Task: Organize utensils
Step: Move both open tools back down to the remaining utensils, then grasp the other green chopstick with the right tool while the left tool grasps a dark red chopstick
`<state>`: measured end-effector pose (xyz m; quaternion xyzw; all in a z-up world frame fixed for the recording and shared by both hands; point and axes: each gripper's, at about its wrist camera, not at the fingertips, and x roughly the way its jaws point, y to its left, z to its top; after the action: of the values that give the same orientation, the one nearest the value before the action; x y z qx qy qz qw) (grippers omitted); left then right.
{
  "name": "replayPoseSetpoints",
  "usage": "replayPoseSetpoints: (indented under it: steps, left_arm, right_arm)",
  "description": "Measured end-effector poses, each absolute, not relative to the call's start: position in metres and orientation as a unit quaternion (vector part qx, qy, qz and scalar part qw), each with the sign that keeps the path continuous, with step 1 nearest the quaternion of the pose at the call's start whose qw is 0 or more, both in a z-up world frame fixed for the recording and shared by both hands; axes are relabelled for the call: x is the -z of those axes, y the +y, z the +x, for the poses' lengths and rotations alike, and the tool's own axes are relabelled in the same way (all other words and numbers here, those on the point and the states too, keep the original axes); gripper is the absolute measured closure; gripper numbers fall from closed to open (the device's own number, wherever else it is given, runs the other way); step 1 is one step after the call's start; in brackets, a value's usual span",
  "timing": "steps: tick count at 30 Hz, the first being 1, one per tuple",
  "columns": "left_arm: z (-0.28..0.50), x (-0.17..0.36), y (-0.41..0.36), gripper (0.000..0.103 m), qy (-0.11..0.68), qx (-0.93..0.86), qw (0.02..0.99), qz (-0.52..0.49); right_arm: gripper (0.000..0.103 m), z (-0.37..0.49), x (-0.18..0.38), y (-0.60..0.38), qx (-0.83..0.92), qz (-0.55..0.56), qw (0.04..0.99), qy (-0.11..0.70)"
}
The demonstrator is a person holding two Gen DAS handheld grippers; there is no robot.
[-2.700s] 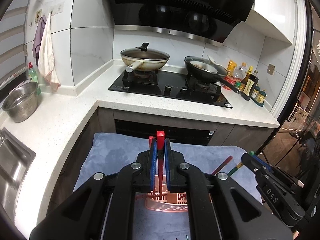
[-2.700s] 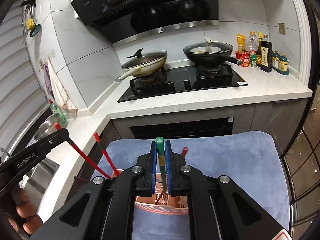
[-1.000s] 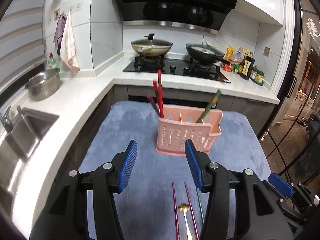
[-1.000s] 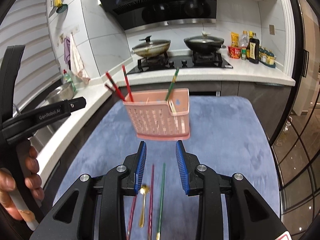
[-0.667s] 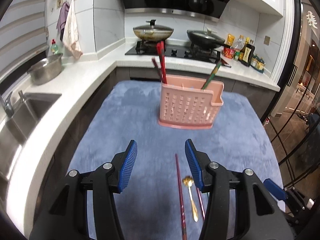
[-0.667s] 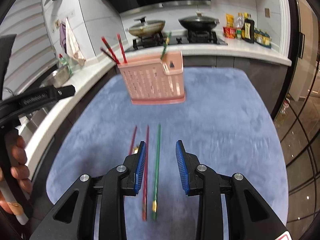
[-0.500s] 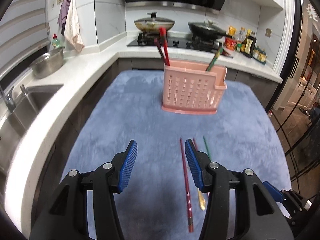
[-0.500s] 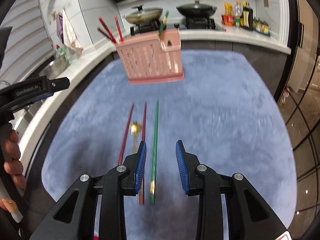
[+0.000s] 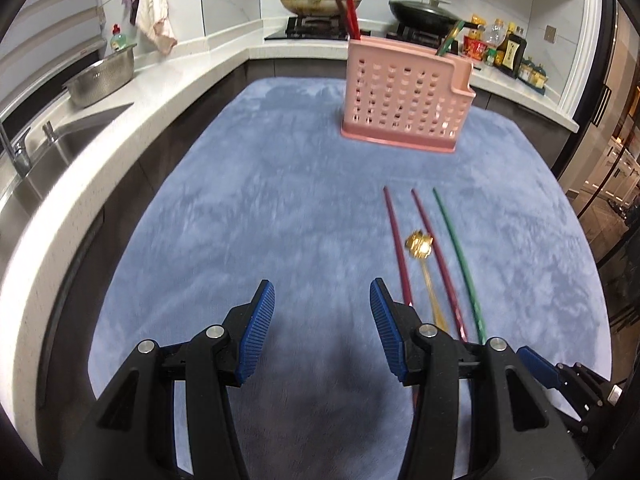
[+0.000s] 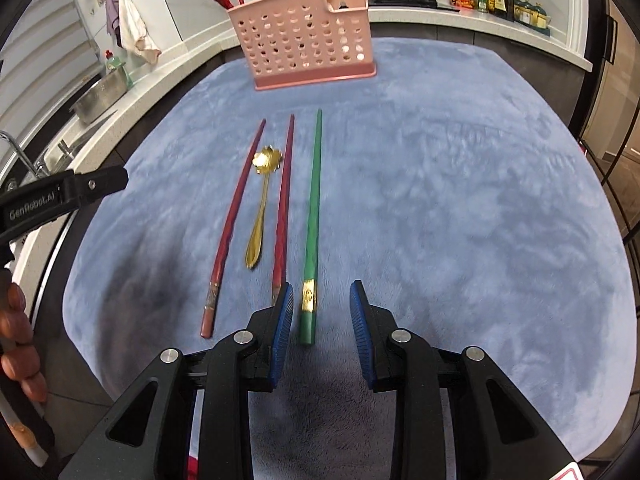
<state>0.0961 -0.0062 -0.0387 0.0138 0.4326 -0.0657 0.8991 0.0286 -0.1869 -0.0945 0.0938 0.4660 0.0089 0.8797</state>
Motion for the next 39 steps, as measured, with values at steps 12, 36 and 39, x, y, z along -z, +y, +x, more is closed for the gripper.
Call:
replayPoseSetpoints:
  steps: [12, 36, 39]
  left_arm:
    - [0.086, 0.059, -0.018, 0.056, 0.452, 0.077, 0.888, 0.024]
    - [0.064, 0.092, -0.054, 0.047, 0.484, 0.108, 0.867, 0.053]
    - [0.063, 0.096, -0.057, 0.048, 0.488, 0.108, 0.865, 0.057]
  right_arm:
    - [0.088, 0.032, 0.111, -0.183, -0.011, 0.091, 0.873, 0.479]
    - [0.096, 0.014, 0.112, -0.2, 0.003, 0.121, 0.871, 0.475]
    - [0.096, 0.014, 0.112, -0.199, 0.003, 0.122, 0.871, 0.476]
